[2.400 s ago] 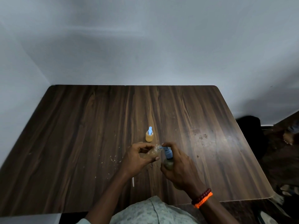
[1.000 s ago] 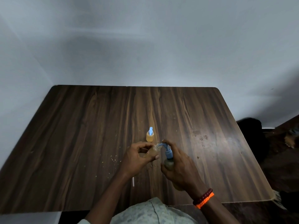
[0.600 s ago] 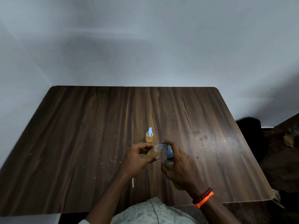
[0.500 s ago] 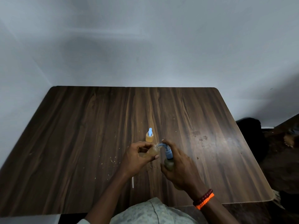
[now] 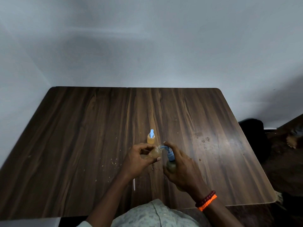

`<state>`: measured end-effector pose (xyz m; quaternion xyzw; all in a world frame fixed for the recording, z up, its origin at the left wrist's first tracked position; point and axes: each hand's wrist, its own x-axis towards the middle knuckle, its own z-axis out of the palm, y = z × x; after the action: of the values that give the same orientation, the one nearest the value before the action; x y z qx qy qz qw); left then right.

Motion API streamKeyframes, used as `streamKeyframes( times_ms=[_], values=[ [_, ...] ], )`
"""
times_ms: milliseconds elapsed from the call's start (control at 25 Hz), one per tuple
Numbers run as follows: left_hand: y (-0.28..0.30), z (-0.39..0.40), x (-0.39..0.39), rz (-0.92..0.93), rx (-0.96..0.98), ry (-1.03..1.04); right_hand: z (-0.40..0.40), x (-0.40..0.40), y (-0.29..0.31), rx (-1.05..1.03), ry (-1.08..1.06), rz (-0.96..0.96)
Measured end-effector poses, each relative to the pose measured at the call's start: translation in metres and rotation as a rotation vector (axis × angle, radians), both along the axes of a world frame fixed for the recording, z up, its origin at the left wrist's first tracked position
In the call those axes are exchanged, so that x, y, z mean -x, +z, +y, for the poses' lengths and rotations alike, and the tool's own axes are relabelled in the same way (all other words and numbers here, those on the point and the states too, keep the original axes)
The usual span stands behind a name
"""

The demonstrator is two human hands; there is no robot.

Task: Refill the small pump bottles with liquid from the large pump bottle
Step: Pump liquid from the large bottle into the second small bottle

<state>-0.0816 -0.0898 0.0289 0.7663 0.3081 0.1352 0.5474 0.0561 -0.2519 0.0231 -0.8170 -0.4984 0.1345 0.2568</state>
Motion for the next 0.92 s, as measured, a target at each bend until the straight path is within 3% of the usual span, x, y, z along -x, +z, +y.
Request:
streamKeyframes(
  times_ms=[480, 640, 920],
  values=[
    [-0.006, 0.002, -0.002, -0.031, 0.034, -0.002, 0.002, -0.005, -0.005, -0.011, -0.003, -0.004],
    [-0.008, 0.003, -0.003, -0.063, 0.054, 0.001, 0.002, -0.009, -0.010, -0.027, 0.010, 0.159],
    [-0.012, 0.004, -0.007, -0.096, 0.063, -0.020, 0.005, -0.020, -0.015, 0.053, -0.045, 0.148]
  ],
)
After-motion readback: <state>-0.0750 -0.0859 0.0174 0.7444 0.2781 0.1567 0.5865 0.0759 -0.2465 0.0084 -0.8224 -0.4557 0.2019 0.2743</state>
